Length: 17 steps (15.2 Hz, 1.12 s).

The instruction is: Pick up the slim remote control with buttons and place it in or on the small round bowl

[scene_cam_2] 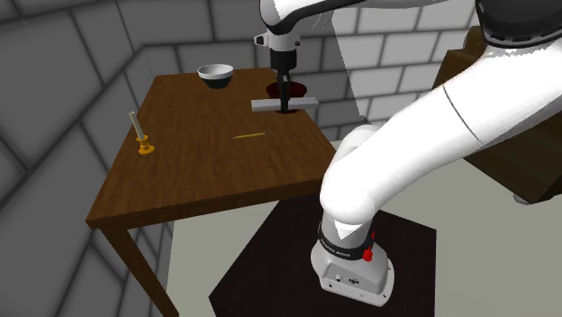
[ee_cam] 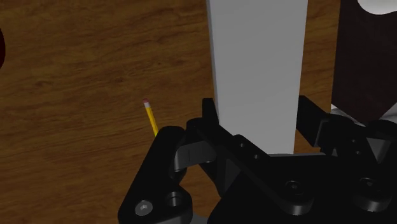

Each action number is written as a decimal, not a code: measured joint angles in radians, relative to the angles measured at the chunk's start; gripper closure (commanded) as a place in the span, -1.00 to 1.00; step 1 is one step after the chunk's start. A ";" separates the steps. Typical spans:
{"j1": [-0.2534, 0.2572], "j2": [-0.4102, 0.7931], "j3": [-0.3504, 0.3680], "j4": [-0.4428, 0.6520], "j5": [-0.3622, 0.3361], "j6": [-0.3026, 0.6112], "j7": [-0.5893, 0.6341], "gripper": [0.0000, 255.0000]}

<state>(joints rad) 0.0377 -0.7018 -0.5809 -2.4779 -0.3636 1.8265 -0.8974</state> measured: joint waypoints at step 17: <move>0.131 0.837 -0.471 0.644 0.484 0.050 -0.588 1.00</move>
<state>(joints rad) 0.1689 0.1350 -1.0519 -1.8340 0.1207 1.8761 -1.4853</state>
